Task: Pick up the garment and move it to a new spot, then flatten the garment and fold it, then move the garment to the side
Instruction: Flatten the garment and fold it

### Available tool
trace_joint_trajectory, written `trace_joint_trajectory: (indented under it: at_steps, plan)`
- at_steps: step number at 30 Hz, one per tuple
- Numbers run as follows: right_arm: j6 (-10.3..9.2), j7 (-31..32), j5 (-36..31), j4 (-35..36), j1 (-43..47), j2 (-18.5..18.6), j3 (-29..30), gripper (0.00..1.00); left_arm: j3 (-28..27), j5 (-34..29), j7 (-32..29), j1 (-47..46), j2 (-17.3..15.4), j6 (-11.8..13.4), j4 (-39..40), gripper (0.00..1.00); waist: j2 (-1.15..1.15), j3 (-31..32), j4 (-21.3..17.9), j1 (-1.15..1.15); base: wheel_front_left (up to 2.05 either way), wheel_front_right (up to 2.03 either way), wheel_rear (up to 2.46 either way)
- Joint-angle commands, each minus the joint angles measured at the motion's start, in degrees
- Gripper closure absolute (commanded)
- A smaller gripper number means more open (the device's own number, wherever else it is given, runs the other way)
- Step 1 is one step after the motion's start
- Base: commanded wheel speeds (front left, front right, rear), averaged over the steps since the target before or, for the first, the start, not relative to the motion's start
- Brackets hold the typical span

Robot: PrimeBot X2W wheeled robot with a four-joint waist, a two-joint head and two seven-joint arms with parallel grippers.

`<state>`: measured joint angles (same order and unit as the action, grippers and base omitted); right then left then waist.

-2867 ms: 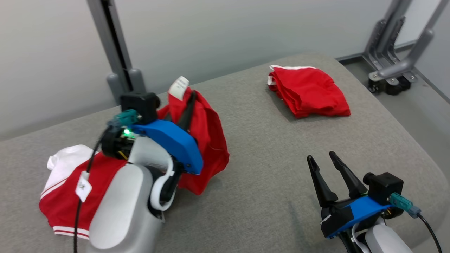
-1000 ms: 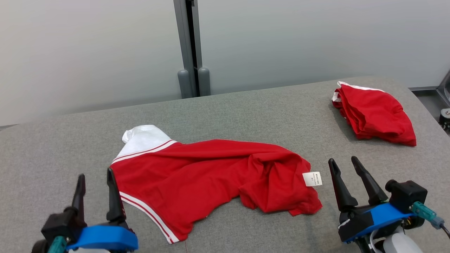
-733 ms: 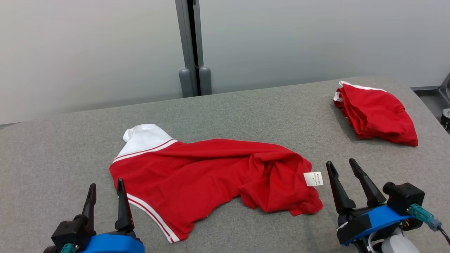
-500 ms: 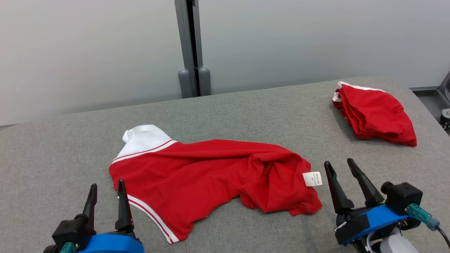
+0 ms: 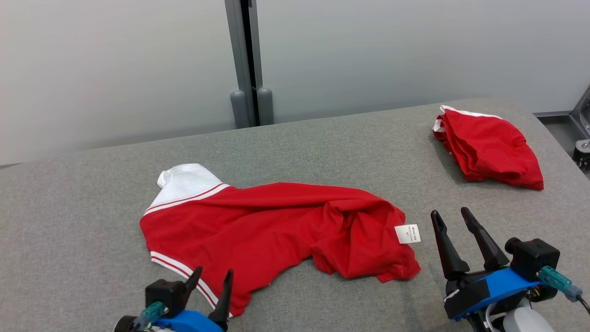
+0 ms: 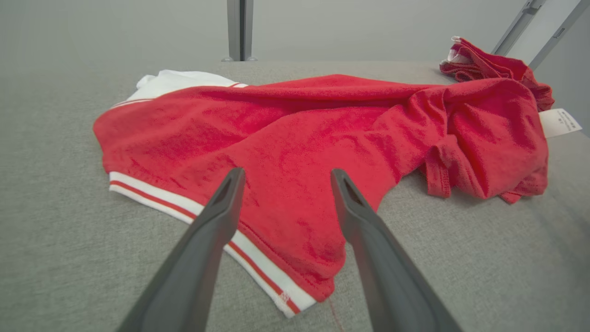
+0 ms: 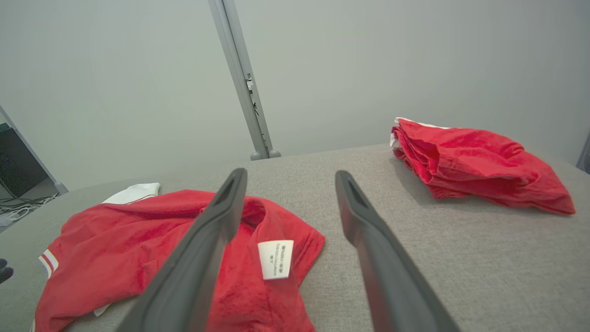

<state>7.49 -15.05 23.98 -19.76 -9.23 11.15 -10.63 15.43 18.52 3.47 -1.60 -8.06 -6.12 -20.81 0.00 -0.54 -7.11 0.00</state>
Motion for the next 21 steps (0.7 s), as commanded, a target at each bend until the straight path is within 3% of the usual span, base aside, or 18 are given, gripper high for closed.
trace_joint_trajectory:
  at_steps: [1,10,21]
  plan:
    - [0.01,-0.15,0.35,-0.09,-0.66,0.17,0.08,0.00,0.56,0.11,-0.93,-1.08,-0.20,-0.37,-0.17,0.00,0.00,-0.11,-0.04,0.00,0.00,0.00,0.00]
    - [0.01,-0.15,0.27,-0.17,-1.90,-0.27,-0.15,0.00,8.40,-3.05,-12.53,-7.18,-0.42,-0.40,-5.80,0.00,0.00,-2.14,-1.29,0.00,0.00,0.00,0.00]
    - [0.01,-0.15,0.64,-0.56,-2.77,-0.59,-0.26,0.00,13.43,-9.68,-16.27,-12.72,-2.14,2.03,-13.48,0.00,0.00,-3.95,-4.14,0.00,0.00,0.00,0.00]
